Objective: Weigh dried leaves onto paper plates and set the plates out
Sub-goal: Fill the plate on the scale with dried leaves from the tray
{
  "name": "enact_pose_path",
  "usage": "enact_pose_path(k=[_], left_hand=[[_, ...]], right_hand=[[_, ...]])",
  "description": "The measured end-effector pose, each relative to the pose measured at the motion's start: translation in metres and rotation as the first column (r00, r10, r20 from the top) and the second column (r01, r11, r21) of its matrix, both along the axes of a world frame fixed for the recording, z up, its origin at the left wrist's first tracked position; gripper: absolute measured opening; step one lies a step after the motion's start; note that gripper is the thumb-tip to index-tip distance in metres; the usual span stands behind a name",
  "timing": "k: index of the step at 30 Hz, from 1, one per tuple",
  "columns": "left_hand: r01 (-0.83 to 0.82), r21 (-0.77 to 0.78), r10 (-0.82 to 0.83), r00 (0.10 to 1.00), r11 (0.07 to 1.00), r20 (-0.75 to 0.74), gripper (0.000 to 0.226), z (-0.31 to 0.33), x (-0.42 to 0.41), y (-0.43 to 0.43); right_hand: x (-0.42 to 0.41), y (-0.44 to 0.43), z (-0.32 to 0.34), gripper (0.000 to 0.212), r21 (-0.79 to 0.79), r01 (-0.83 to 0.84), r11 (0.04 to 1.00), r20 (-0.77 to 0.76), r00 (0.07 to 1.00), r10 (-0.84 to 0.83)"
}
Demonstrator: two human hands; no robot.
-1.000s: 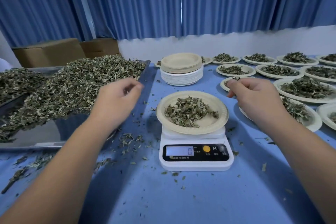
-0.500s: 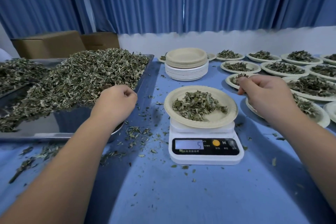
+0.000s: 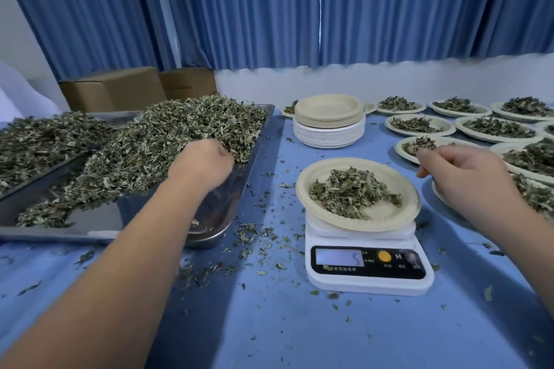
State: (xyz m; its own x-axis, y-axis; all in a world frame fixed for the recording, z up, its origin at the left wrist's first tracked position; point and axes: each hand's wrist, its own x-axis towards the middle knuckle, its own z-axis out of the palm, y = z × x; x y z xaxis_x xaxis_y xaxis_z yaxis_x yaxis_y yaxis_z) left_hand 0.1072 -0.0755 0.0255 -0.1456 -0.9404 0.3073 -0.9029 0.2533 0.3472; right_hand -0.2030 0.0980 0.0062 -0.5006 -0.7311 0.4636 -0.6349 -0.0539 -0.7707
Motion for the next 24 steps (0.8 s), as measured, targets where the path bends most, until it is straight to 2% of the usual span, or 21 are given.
enact_pose_path(k=[3,5,6,7,9,10,12,18,24], left_hand=[[-0.024,-0.030,0.031,0.963,0.999,0.266,0.028,0.003,0.017,-0.031],[-0.077,0.006,0.066,0.895,0.997,0.441,0.046,-0.002,0.029,-0.050],[-0.102,0.033,0.074,0.876,0.994,0.477,0.055,-0.005,0.035,-0.057],[-0.112,0.077,0.063,0.879,0.991,0.472,0.063,-0.008,0.040,-0.065],[-0.104,0.237,0.011,0.931,0.966,0.364,0.074,-0.013,0.044,-0.076],[-0.099,0.317,-0.007,0.949,0.943,0.316,0.077,-0.015,0.044,-0.079],[-0.094,0.397,-0.039,0.949,0.913,0.313,0.072,-0.018,0.041,-0.083],[0.019,0.302,-0.135,0.920,0.953,0.368,0.034,-0.010,0.032,-0.068],[0.110,0.296,-0.180,0.959,0.949,0.221,0.014,-0.012,0.027,-0.038]], right_hand=[[0.001,-0.002,0.002,0.039,0.001,-0.003,1.000,-0.031,1.000,0.003],[0.001,-0.003,0.002,0.039,0.003,-0.017,1.000,-0.046,0.999,0.018],[0.001,-0.004,0.002,0.039,0.005,-0.022,1.000,-0.052,0.998,0.022],[0.001,-0.005,0.002,0.039,0.007,-0.027,1.000,-0.057,0.998,0.028],[0.000,-0.006,0.003,0.040,0.008,-0.043,0.999,-0.070,0.997,0.043],[-0.001,-0.006,0.003,0.040,0.008,-0.048,0.999,-0.078,0.996,0.048],[0.000,-0.007,0.002,0.040,0.003,-0.053,0.999,-0.089,0.995,0.053],[0.000,-0.008,0.000,0.040,0.018,-0.053,0.998,-0.088,0.995,0.054],[0.003,-0.006,0.002,0.040,0.021,-0.053,0.998,-0.090,0.994,0.055]])
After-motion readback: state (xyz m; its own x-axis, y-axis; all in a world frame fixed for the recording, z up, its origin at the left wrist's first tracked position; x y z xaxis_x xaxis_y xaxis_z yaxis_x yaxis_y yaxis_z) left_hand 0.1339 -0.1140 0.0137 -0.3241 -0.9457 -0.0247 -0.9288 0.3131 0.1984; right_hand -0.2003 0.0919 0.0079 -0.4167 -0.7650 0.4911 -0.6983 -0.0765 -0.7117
